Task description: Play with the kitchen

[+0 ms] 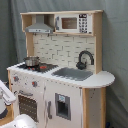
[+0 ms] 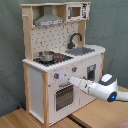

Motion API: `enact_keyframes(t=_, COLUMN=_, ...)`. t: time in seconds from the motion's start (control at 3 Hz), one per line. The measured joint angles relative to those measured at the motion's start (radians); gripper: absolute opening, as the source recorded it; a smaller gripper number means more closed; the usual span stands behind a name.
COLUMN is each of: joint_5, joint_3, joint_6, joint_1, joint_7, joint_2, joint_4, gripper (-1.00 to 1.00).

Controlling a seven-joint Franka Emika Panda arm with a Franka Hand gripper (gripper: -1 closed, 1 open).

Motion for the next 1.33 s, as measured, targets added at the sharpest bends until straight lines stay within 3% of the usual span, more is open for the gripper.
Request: enact_keyframes(t=1.33, joint_5=0.000, joint_3=0.044, joint_6=0.002, joint_1=0.015, joint_7=0.455, joint_2=-0.014, joint_4=-0.036, gripper=1.00)
